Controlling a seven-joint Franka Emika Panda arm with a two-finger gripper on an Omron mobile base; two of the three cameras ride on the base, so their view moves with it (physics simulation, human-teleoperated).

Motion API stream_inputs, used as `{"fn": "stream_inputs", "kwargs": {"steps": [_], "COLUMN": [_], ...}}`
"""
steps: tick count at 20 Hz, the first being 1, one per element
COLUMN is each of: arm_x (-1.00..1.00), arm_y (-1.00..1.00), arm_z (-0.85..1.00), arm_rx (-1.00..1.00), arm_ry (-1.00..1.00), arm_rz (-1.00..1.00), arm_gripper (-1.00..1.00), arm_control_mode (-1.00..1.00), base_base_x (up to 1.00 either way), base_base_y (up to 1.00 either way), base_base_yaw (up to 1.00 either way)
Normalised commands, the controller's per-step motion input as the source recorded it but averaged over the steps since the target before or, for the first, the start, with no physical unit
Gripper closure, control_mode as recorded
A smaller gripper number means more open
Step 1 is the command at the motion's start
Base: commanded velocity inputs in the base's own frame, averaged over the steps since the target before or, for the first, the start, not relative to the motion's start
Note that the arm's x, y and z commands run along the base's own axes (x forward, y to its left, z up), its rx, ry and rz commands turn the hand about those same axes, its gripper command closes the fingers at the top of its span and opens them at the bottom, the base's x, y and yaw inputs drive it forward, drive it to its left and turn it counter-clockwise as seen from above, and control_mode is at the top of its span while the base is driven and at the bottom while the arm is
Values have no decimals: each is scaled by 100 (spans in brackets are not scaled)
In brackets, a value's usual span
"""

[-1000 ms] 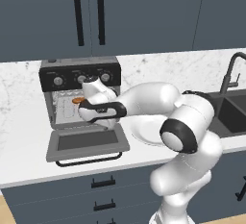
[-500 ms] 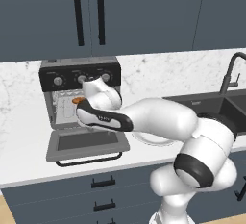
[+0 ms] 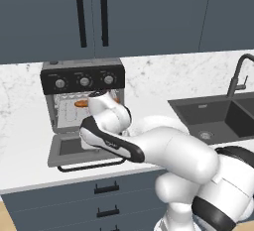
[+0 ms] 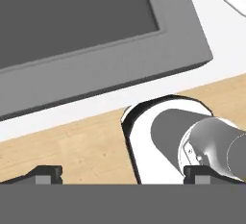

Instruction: Pick up the kebab skewer and baguette bread, and place them inside the toaster oven. Close the toaster oven door and start by setting the timer.

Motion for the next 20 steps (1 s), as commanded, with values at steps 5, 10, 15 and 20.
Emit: {"fn": "stream_inputs", "kwargs": {"steps": [5,10,15,20], "arm_x": [-23,0,0,2], "arm_y": [0,14,36,29], "arm_z": [-20,-23,-40,-36], "arm_rx": [0,2,3,3], "arm_ry": [0,0,0,0], "arm_rz": [18,12,8,6], "arm_gripper": [-100,-100,-100,-100], "arm_control_mode": [-100,-100,-100,-100], "base_base_x": [0,0,0,0], "base_base_y": [0,0,0,0], "base_base_yaw": [0,0,0,0]}}
